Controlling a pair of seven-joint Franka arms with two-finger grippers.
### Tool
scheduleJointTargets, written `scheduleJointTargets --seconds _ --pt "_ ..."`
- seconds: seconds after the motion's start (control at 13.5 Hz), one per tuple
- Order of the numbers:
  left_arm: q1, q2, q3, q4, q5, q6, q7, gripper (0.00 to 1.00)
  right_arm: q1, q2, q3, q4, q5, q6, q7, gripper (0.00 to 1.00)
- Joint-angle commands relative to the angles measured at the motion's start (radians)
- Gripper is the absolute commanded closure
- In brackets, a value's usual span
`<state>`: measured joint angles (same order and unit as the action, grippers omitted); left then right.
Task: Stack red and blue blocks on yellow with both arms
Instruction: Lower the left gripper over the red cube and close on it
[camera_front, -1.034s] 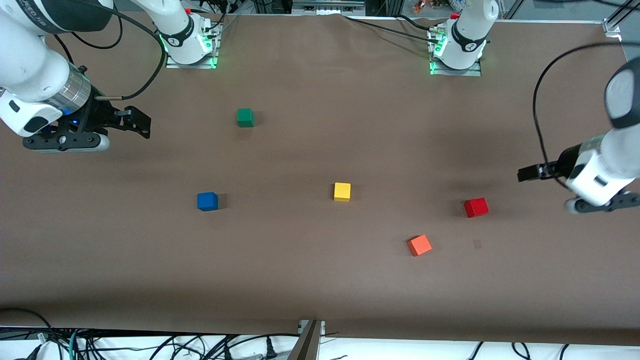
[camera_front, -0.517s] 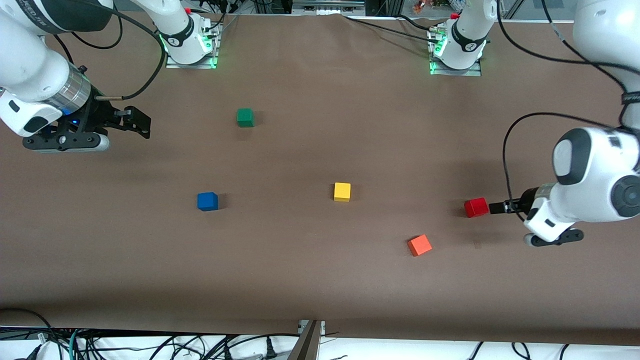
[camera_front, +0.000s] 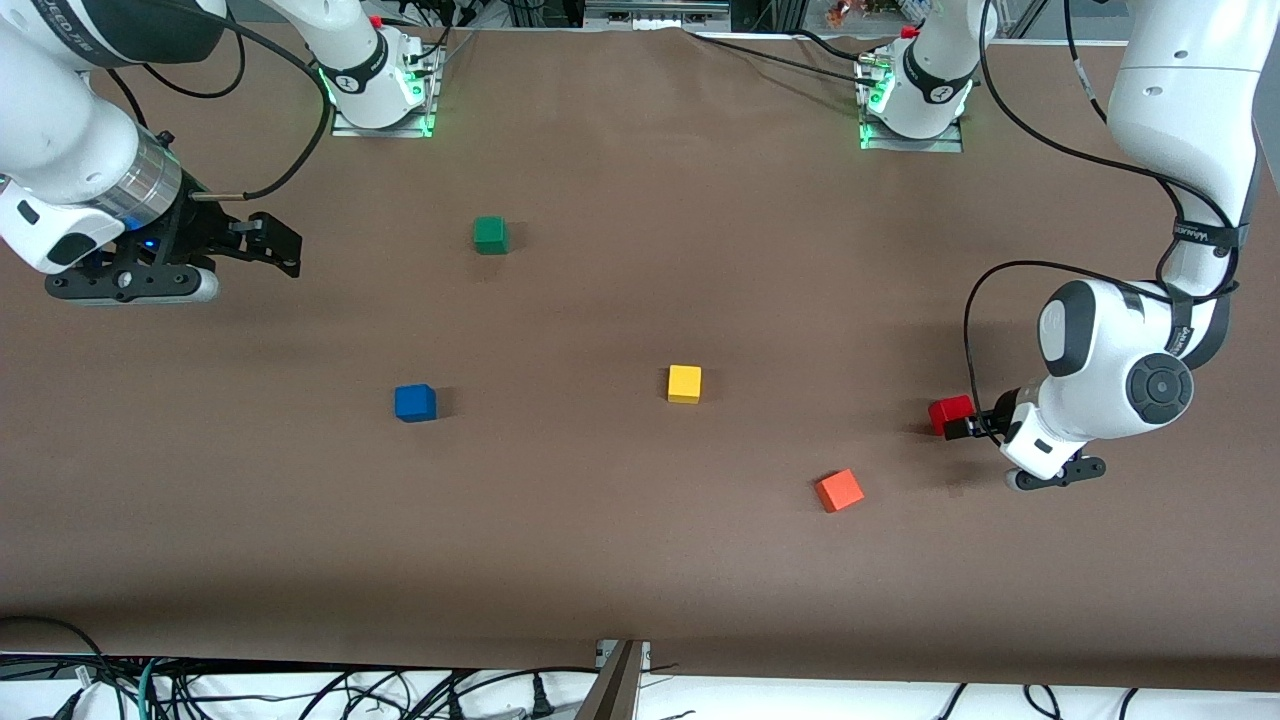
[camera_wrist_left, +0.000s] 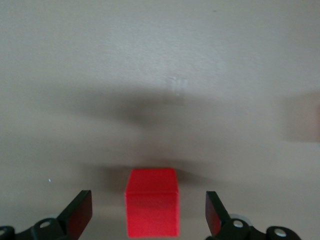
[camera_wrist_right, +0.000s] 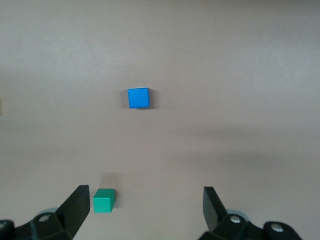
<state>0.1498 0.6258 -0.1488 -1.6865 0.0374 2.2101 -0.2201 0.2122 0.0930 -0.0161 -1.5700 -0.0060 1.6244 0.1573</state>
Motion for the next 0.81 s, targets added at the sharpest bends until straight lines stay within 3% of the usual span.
scheduleJointTargets --seconds 0.0,0.59,0.74 --pt "0.016 0.003 -0.006 -0.036 0.002 0.069 -0.012 0.00 -0.010 0.007 0.008 0.024 -0.005 -0.014 -0.008 0.00" --pt "0.005 0.022 -0.008 -0.050 0.031 0.077 -0.061 0.00 -0.010 0.007 0.008 0.024 -0.006 -0.014 -0.008 0.00" --pt "0.004 0.018 -0.011 -0.059 0.091 0.076 -0.059 0.59 -0.010 0.007 0.008 0.024 -0.006 -0.012 -0.007 0.00"
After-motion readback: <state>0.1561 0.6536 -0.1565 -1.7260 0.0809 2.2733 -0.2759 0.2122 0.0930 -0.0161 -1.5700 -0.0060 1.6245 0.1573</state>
